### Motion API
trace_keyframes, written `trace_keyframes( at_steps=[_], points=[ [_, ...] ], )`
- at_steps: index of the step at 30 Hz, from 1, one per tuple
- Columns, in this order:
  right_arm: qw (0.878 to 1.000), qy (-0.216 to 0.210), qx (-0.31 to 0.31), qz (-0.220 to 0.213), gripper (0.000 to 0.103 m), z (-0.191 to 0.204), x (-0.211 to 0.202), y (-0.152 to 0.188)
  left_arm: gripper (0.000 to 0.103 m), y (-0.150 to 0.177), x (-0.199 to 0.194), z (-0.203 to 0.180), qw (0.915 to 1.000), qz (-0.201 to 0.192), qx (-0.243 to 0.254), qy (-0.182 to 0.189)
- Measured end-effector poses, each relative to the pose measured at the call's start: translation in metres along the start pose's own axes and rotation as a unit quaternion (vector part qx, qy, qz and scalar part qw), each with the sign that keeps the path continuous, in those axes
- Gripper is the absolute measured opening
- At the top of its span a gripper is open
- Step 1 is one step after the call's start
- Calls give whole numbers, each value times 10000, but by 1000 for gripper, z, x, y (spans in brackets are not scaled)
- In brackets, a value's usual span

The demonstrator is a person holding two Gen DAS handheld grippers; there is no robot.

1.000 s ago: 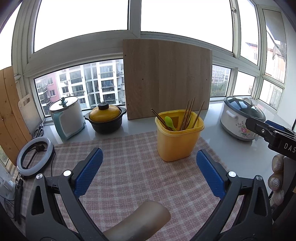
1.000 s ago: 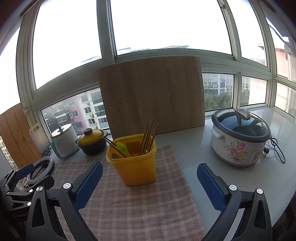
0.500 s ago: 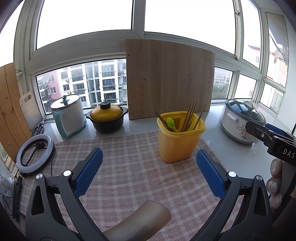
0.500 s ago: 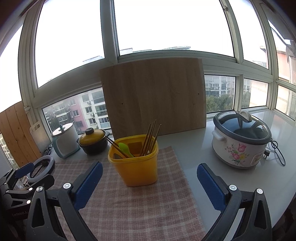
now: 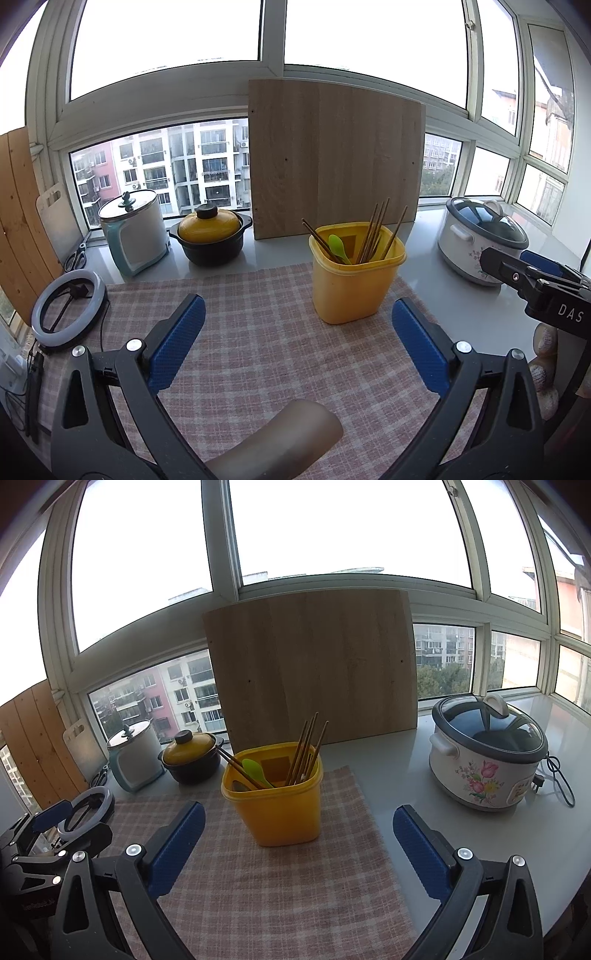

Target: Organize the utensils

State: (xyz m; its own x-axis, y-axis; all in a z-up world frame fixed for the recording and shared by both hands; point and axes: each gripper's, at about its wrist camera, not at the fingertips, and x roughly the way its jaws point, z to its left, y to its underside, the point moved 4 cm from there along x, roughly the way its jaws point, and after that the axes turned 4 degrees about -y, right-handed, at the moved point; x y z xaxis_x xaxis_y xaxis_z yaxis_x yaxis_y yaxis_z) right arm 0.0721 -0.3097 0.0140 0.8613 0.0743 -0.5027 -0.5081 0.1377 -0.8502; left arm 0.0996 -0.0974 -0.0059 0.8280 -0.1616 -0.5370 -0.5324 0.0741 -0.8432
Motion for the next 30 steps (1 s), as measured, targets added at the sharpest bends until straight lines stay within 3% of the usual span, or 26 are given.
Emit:
trace_keyframes(
  at_steps=[30],
  points=[
    [9999,46,38,147,103,-3,3,9,103,6,-1,8,9994,98,-58,-316]
  ],
)
